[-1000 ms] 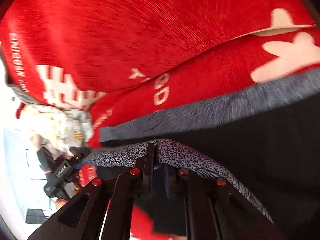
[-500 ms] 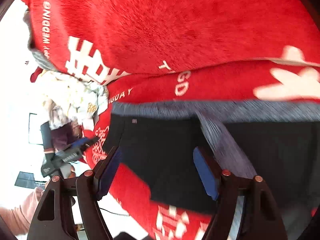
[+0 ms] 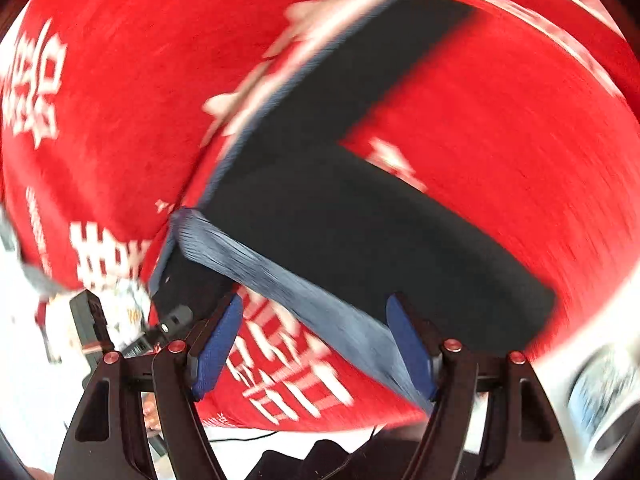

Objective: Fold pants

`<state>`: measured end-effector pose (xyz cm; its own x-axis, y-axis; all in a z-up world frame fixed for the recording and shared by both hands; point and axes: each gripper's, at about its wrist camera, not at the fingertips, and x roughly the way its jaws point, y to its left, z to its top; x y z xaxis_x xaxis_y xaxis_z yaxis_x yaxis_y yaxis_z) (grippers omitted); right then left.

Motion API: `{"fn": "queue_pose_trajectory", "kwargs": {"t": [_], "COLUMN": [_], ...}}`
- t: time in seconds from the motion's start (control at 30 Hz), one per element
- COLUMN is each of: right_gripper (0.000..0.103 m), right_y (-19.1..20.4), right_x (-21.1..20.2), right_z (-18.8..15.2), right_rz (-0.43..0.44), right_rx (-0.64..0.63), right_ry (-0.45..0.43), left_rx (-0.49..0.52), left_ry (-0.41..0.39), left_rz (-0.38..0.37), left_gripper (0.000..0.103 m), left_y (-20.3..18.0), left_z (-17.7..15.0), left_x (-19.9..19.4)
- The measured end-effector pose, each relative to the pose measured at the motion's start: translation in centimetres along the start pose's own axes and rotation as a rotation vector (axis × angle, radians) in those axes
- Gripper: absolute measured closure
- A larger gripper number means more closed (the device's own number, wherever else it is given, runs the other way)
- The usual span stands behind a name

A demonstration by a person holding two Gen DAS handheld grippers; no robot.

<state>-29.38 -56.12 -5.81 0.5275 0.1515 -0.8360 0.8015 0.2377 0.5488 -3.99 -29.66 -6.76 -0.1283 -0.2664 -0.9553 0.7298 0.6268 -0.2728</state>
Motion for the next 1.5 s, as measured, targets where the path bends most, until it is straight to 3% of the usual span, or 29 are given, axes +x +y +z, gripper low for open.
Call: {"fn": "queue_pose_trajectory", "kwargs": {"t": [0.17,0.3,0.4,0.47,0.5,0.57,0.6,0.63,0.73,0.9,1.1,1.2,1.27,1.3,1.33,1.4,1.5], "right_gripper": [0.025,0.026,0.026,0.044,0.079,0.087,0.088,0.088,0.088,0.088,0.088,0.088,0.083,0.073,0.049,0.032,0.032], "right_y": [-5.6,-9.0,-10.4,-10.9,-11.2,-11.0,-10.4,-9.7,-6.7,-2.0,1.7,2.2,1.6,1.4,1.2,1.3,0.8], "right_x": [-0.7,1.1,2.5,3.1,3.6,3.8,3.6,3.1,0.1,-4.3,-5.2,-4.5,-3.5,-2.7,-2.2,-2.3,-3.3], "right_z": [-4.6,-6.8,-7.7,-7.8,-7.6,-7.2,-6.8,-6.3,-3.6,6.3,18.7,23.3,25.8,27.5,28.3,29.1,28.0], "right_rz": [-0.060,-0.075,-0.011,0.043,0.112,0.143,0.161,0.181,0.261,0.330,0.265,0.201,0.143,0.099,0.064,0.033,0.055], "right_rx": [0.121,0.186,0.212,0.222,0.234,0.222,0.198,0.166,0.073,-0.075,-0.193,-0.221,-0.205,-0.178,-0.170,-0.201,-0.244], "right_ry": [-0.018,0.033,0.072,0.089,0.104,0.133,0.132,0.132,0.090,-0.045,-0.144,-0.166,-0.180,-0.184,-0.178,-0.195,-0.190], "left_rx": [0.029,0.054,0.055,0.040,0.029,-0.003,-0.011,-0.009,0.028,0.038,0.019,0.011,-0.005,-0.027,-0.045,-0.099,-0.152], "left_ry": [0.025,0.027,0.052,0.064,0.068,0.069,0.065,0.066,0.024,-0.069,-0.196,-0.274,-0.298,-0.297,-0.291,-0.256,-0.180], "left_rz": [-0.080,-0.125,-0.153,-0.161,-0.167,-0.206,-0.226,-0.238,-0.226,-0.214,-0.136,-0.045,0.025,0.061,0.078,0.111,0.166], "left_gripper": [0.015,0.015,0.015,0.015,0.015,0.018,0.028,0.030,0.030,0.030,0.030,0.030,0.030,0.030,0.030,0.030,0.030], "left_y": [-3.0,-5.2,-6.6,-7.4,-7.7,-8.4,-8.8,-9.2,-10.9,-12.8,-12.7,-11.6,-10.8,-10.0,-9.6,-8.2,-6.6], "left_z": [-1.0,-1.0,-0.7,-0.4,-0.2,0.3,0.7,0.9,2.4,7.5,14.7,17.1,17.3,17.2,17.2,16.2,13.9], "left_x": [0.3,1.3,3.4,4.8,5.3,6.2,6.3,6.1,4.7,2.2,-0.8,-2.5,-2.6,-2.4,-2.1,-1.2,1.2]}}
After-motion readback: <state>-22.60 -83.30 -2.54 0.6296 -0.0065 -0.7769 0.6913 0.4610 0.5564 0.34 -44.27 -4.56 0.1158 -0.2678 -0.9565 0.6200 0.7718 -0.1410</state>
